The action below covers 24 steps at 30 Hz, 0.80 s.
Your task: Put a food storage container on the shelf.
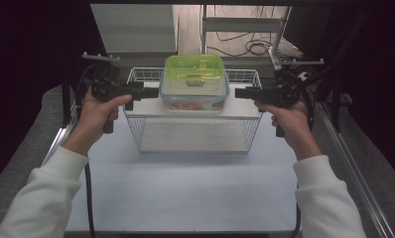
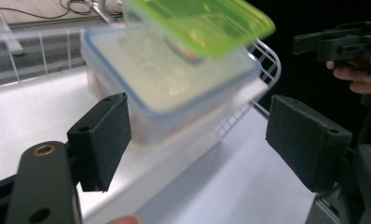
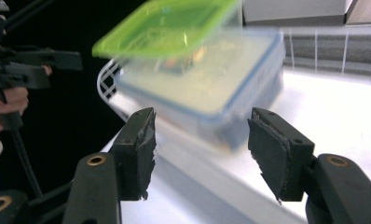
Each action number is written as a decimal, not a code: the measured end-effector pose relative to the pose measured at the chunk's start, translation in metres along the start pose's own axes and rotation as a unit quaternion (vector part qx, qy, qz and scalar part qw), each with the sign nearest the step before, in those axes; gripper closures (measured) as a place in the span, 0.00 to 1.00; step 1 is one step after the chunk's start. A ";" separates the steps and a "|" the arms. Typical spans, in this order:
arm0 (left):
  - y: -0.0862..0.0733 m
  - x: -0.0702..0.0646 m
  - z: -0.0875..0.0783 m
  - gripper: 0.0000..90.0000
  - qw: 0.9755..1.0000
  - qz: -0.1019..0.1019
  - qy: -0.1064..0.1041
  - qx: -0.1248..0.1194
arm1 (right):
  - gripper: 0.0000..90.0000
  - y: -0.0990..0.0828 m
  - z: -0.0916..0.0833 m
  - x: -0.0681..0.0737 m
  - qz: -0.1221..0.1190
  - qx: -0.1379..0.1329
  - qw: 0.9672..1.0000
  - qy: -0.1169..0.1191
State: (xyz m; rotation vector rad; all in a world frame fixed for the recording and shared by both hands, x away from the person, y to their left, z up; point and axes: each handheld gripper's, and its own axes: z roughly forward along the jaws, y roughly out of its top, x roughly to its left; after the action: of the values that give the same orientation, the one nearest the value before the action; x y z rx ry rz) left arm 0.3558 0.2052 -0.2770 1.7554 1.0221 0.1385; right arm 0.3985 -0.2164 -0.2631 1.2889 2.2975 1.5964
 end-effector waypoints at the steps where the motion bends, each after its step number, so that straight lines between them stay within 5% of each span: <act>1: -0.005 -0.001 -0.001 0.24 1.000 0.000 0.000 -0.001 | 0.46 -0.008 -0.002 -0.001 -0.003 0.003 1.000 0.002; 10: -0.075 -0.010 -0.004 0.24 0.999 0.031 -0.003 0.025 | 0.45 -0.071 -0.009 -0.006 -0.021 0.020 0.999 0.020; 15: -0.113 -0.007 0.002 0.24 0.999 0.018 -0.027 0.042 | 0.45 -0.104 -0.002 -0.009 -0.023 0.039 0.999 0.018; 24: -0.182 0.000 0.029 0.24 0.995 0.018 -0.027 0.094 | 0.45 -0.161 0.017 -0.022 -0.022 0.072 0.997 0.012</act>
State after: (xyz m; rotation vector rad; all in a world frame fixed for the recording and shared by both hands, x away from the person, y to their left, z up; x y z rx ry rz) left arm 0.2680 0.1993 -0.4384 1.9376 0.9919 0.0179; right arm 0.3255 -0.2361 -0.4081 1.2454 2.4771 1.4645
